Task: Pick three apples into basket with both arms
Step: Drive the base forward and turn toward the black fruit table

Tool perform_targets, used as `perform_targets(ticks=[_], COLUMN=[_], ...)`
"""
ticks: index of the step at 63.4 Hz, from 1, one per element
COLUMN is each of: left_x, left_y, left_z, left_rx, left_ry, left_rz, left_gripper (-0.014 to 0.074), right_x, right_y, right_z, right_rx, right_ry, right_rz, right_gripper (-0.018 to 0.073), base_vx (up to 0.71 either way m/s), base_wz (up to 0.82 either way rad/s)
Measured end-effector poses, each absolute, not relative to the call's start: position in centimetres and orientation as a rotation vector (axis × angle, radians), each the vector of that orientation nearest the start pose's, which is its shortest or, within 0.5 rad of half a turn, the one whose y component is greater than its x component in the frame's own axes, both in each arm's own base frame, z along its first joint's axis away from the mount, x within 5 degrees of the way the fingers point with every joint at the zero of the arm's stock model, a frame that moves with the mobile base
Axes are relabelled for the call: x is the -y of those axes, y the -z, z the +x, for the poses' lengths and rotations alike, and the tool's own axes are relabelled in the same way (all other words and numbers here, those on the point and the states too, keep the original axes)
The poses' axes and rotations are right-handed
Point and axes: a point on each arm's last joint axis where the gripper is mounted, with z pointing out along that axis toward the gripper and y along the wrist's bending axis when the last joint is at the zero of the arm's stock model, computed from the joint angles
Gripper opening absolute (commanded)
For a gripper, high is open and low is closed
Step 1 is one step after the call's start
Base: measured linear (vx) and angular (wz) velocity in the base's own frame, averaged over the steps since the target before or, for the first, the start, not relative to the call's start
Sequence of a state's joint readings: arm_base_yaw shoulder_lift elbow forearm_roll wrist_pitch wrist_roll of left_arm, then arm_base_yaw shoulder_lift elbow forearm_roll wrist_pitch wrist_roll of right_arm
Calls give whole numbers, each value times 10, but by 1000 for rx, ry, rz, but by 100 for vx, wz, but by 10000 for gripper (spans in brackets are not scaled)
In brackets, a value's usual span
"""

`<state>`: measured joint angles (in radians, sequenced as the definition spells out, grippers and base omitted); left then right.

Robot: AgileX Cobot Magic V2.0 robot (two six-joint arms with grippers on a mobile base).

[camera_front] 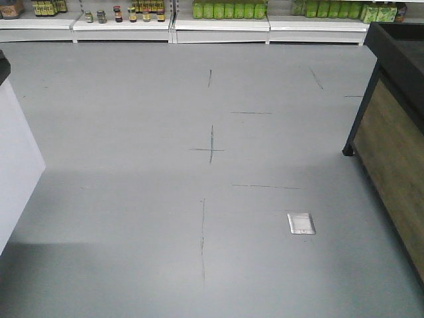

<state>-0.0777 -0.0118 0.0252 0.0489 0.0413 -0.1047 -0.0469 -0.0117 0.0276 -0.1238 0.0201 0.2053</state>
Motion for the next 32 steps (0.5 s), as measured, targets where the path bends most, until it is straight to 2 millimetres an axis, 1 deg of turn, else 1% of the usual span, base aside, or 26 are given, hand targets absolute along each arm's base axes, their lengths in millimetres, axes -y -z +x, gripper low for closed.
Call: perform_targets(ticks=[32], left_x=[4], left_y=[-202], left_z=[56], left_rx=[-1539], left_ry=[105], left_rz=[15], left_gripper=[-6], right_x=[3], right_y=[-203], right_z=[57], right_rx=[-1516], right_ry=[-26], right_rz=[100], right_gripper=[-9], base_vx=[18], base_wz=[-1])
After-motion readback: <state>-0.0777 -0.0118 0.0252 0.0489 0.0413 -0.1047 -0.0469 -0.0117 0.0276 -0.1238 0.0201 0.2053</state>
